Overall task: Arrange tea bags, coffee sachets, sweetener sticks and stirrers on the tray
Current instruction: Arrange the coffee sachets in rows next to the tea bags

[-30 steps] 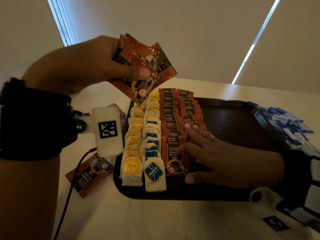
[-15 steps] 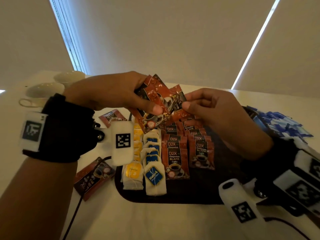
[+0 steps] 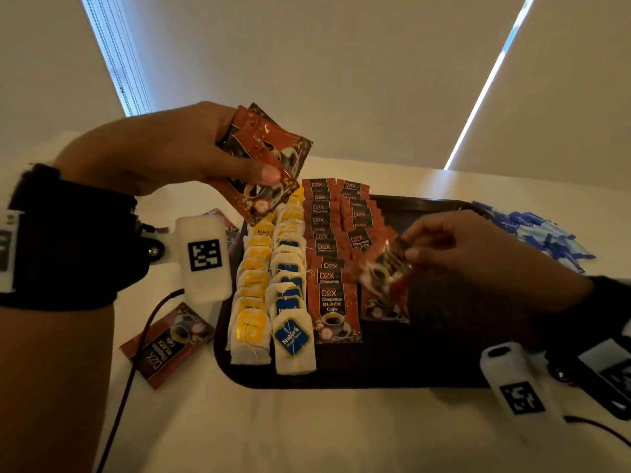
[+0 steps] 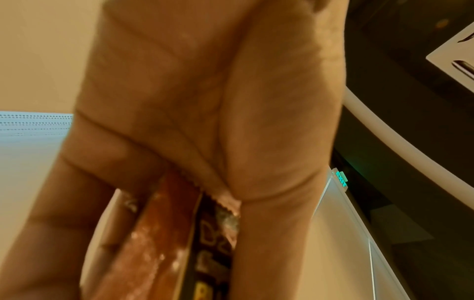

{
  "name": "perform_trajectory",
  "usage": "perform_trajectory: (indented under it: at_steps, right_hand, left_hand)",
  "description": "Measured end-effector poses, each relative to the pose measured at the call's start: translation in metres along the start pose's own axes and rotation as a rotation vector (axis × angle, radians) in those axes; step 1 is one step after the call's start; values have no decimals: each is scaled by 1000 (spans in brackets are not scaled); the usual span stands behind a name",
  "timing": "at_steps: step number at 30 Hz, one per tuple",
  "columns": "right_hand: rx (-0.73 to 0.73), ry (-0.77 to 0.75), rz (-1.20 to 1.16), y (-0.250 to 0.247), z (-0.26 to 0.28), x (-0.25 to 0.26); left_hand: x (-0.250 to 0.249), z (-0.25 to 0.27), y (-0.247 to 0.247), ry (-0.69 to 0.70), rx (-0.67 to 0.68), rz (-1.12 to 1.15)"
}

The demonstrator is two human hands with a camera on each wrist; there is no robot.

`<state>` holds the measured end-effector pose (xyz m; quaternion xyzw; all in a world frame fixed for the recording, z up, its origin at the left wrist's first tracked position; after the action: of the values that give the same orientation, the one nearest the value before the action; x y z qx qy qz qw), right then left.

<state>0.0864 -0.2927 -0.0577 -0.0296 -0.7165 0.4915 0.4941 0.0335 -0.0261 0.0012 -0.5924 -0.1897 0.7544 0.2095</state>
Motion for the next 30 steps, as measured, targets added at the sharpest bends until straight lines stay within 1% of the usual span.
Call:
perform_trajectory:
  at_steps: [2, 3, 5, 7, 9, 12, 17, 20, 23, 25, 26, 28, 30]
  right_hand:
    - [226, 47, 107, 1, 0, -6]
    - [302, 71, 128, 4, 0, -8]
    - [378, 82, 181, 11, -1, -11]
    - [397, 69, 235, 20, -5, -12]
    - [372, 53, 289, 25, -9, -11]
    - [290, 4, 341, 26, -17, -10]
    - [256, -25, 398, 26, -25, -9]
    - [153, -93, 396, 17, -26, -1]
    - [-8, -187, 302, 7, -25, 20]
    - [-98, -233, 182, 3, -24, 35]
    - [-112, -250, 99, 3, -24, 41]
    - [-87, -265, -46, 7, -23, 50]
    - [-51, -262, -174, 11, -21, 54]
  left_hand:
    - [1, 0, -1, -15, -18, 2]
    - [2, 0, -2, -20, -18, 5]
    - [2, 2, -1, -17, 8, 0]
    - [2, 2, 0, -6, 25, -11]
    - [2, 0, 0, -18, 9, -5]
    - [0, -2, 3, -14, 6, -14]
    - [1, -5, 5, -12, 27, -36]
    - [1, -7, 8, 9, 62, -49]
    - [0, -9, 17, 35, 114, -84]
    - [-2, -10, 25, 56, 170, -108]
    - [-2, -10, 29, 67, 205, -121]
    - [-4, -9, 36, 79, 258, -152]
    - [-6, -8, 40, 89, 275, -174]
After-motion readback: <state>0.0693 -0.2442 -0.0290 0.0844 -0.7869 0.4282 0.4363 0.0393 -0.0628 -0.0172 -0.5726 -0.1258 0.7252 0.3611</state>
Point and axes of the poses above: each hand's wrist, its own z-axis away from the middle knuckle, its own y-axis out of the palm, x = y × z, the point moved 3 cm from there along -z, towards the middle knuckle, and after that the axes turned 13 degrees about -y, right-handed, at the moved point
